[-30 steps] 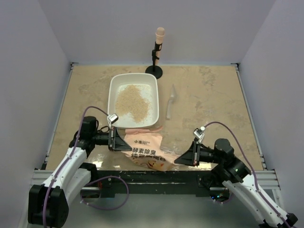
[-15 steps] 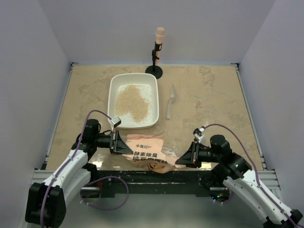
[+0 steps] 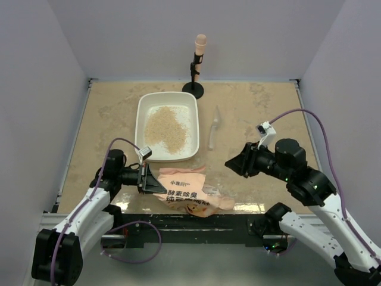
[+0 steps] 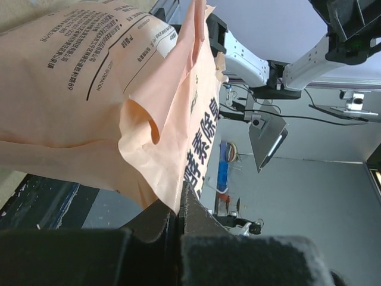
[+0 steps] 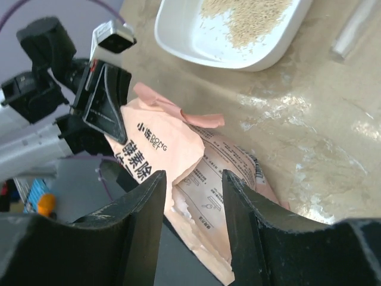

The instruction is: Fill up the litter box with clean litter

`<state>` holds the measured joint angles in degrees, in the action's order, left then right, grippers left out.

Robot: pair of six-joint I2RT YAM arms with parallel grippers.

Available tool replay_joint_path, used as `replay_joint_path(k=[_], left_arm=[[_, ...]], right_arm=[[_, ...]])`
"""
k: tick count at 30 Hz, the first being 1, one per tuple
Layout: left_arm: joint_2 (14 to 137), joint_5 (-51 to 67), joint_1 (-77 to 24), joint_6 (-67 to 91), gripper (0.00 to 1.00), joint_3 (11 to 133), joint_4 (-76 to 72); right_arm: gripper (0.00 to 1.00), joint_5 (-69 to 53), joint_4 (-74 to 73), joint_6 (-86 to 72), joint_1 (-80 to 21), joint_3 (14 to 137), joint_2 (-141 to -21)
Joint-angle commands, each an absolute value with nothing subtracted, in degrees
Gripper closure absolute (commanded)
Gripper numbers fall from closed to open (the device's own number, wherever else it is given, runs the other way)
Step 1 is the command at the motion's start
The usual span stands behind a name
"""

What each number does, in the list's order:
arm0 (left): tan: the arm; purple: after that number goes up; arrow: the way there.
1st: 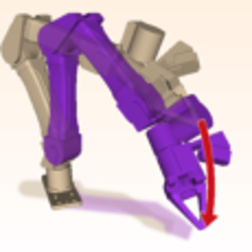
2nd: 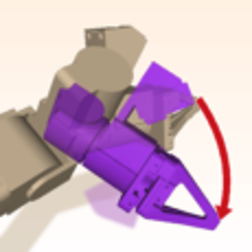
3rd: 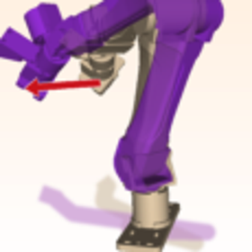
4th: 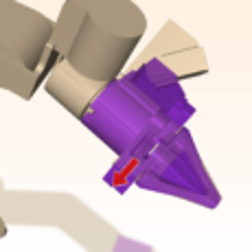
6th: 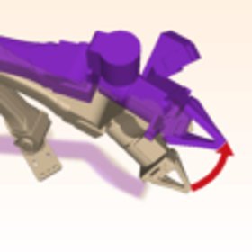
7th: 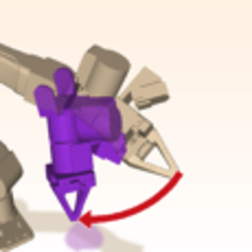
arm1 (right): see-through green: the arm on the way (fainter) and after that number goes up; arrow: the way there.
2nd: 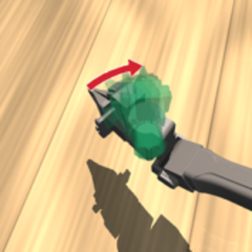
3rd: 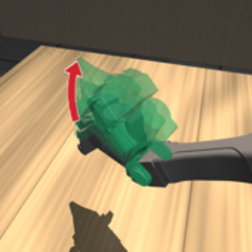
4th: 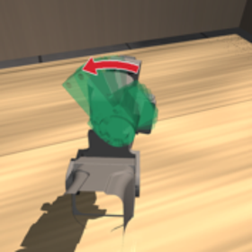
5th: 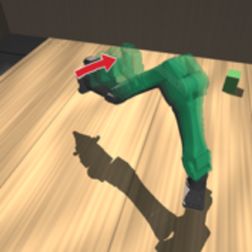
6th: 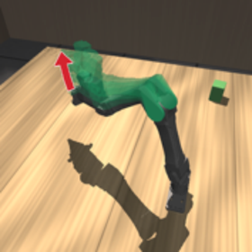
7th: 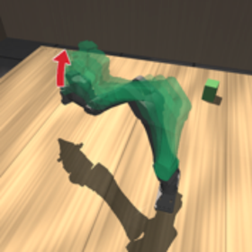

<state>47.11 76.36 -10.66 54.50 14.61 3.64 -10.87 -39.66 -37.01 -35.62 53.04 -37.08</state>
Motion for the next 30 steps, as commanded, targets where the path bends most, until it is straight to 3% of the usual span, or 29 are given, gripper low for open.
replay_joint_path(k=[1,6,10,13,21,30], left_arm=[[48.2,77.0,-11.0,55.2,1.0,15.4,2.6],[50.2,76.5,-10.4,54.3,1.0,16.5,4.2],[52.6,75.2,-9.1,50.7,1.0,19.0,9.6],[53.9,74.6,-9.0,48.7,1.0,20.9,12.0],[55.7,73.8,-8.6,45.6,1.0,22.8,15.7],[56.0,73.8,-8.7,45.4,1.0,22.9,15.6]], right_arm=[[0.53,-24.5,-33.7,-22.8,-35.9,53.7,-41.9],[0.51,-28.3,-32.2,-17.5,-39.2,54.2,-47.3],[0.5,-21.1,-29.4,-18.5,-55.8,56.3,-53.4],[0.48,-15.3,-30.4,-17.2,-60.5,58.1,-56.8],[0.44,-5.8,-31.2,-13.7,-64.9,58.4,-60.1],[0.44,-4.9,-32.0,-12.8,-67.8,59.7,-61.9]])
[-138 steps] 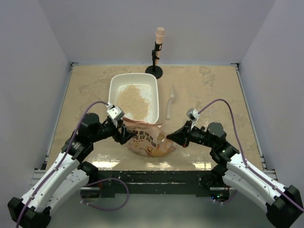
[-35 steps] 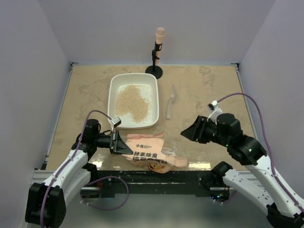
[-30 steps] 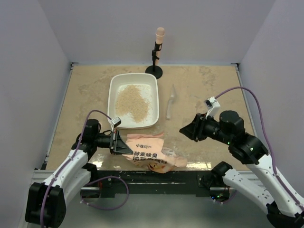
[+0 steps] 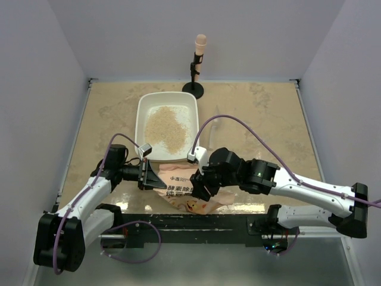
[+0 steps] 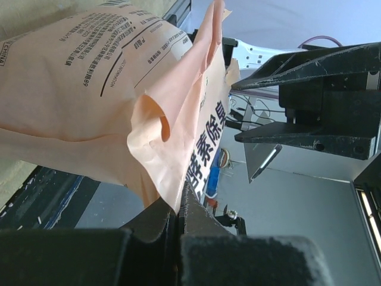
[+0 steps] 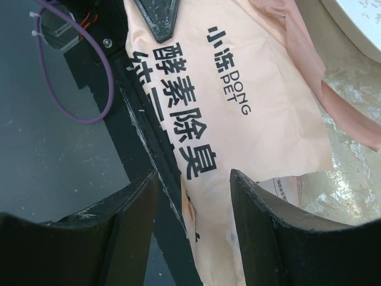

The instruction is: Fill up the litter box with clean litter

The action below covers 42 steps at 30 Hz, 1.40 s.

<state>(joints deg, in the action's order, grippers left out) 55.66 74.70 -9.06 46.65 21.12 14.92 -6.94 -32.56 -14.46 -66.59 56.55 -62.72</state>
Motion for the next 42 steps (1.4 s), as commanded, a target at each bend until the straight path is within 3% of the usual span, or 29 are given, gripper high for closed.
replay_joint_path(k=[1,22,36,40,42], left_arm=[[56.0,73.8,-8.7,45.4,1.0,22.9,15.7],[56.6,74.1,-8.7,45.5,1.0,23.6,15.3],[57.0,74.3,-8.6,45.9,1.0,24.5,14.4],[56.9,74.4,-8.5,46.6,1.0,24.7,13.0],[57.0,74.6,-8.5,47.3,1.0,25.0,12.0]], right_arm=[[0.44,-4.6,-32.2,-12.7,-67.9,59.7,-62.0],[0.46,2.2,-36.6,-16.8,-73.0,59.0,-67.4],[0.57,0.1,-37.4,-17.7,-74.0,54.9,-67.1],[0.66,0.5,-37.4,-18.1,-74.4,55.0,-68.9],[0.84,1.6,-37.5,-18.5,-74.4,55.3,-70.0]])
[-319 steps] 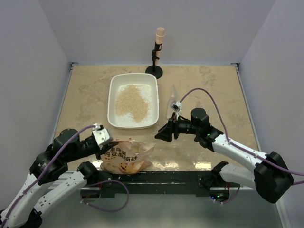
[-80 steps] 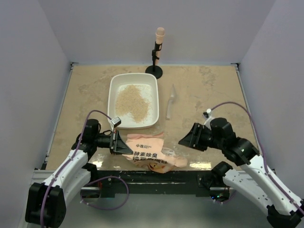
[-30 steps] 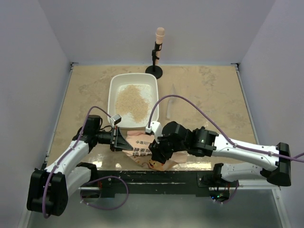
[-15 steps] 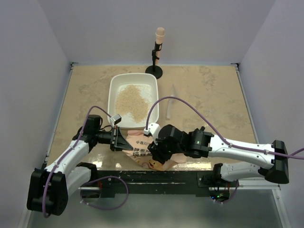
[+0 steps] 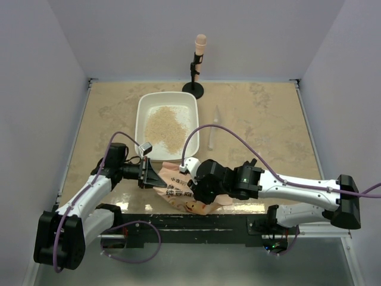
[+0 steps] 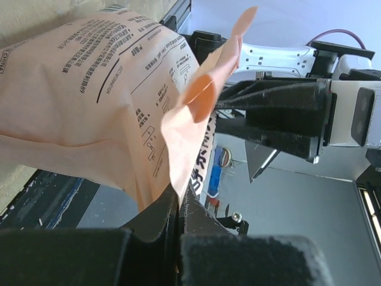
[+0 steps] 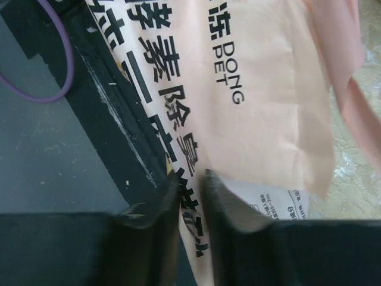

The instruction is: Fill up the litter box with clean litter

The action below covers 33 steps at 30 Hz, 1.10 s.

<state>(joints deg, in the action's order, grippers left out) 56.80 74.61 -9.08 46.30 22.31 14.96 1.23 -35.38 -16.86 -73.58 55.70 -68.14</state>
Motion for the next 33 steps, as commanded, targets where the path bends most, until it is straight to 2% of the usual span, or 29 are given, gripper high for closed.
replay_joint_path(k=[1,2,5,6,7,8,10,11,16,20,23,26,31,33], left_arm=[[57.0,74.7,-8.4,47.2,1.0,25.3,11.6],[57.0,74.6,-8.5,46.9,1.0,26.3,11.5],[57.9,72.9,-8.4,42.1,0.98,30.9,15.4],[58.4,71.6,-8.4,35.1,0.97,33.2,18.3],[59.9,67.6,-8.4,30.6,0.96,36.1,27.0],[60.8,64.3,-8.4,25.7,0.95,43.3,32.2],[61.9,56.1,-8.5,15.4,0.89,50.0,40.7],[61.5,54.2,-8.4,13.7,0.87,54.2,41.7],[54.0,47.2,-8.6,8.3,0.77,59.9,39.6],[49.4,51.1,-11.2,3.7,0.72,59.1,38.5],[46.1,51.1,-19.5,1.9,0.71,54.8,36.1],[46.1,45.3,-28.5,1.6,0.71,52.6,37.0],[47.5,35.9,-42.5,0.4,0.64,52.4,35.8],[46.9,32.6,-44.5,-1.5,0.6,52.8,35.8]], right_arm=[[0.91,1.9,-37.7,-18.6,-74.4,55.3,-70.4],[1.0,2.3,-38.0,-18.6,-74.4,55.5,-70.7],[1.0,3.7,-38.8,-19.1,-74.4,56.0,-71.4],[1.0,3.9,-38.9,-19.1,-74.4,56.2,-71.4],[1.0,4.0,-39.3,-19.2,-74.5,56.5,-71.1],[1.0,4.0,-39.4,-19.2,-74.4,56.6,-70.8],[1.0,3.1,-40.5,-19.3,-74.4,56.7,-70.4],[1.0,3.0,-40.7,-19.9,-74.4,56.7,-70.2],[1.0,1.5,-41.8,-21.8,-74.4,55.4,-67.0],[1.0,0.1,-44.0,-23.4,-73.8,55.9,-66.4],[1.0,0.1,-45.4,-24.3,-73.7,55.5,-66.4],[1.0,-1.8,-45.4,-25.8,-73.6,54.4,-65.3],[1.0,-3.4,-43.9,-27.9,-73.5,52.2,-63.6],[1.0,-3.3,-43.8,-29.2,-73.4,51.7,-63.4]])
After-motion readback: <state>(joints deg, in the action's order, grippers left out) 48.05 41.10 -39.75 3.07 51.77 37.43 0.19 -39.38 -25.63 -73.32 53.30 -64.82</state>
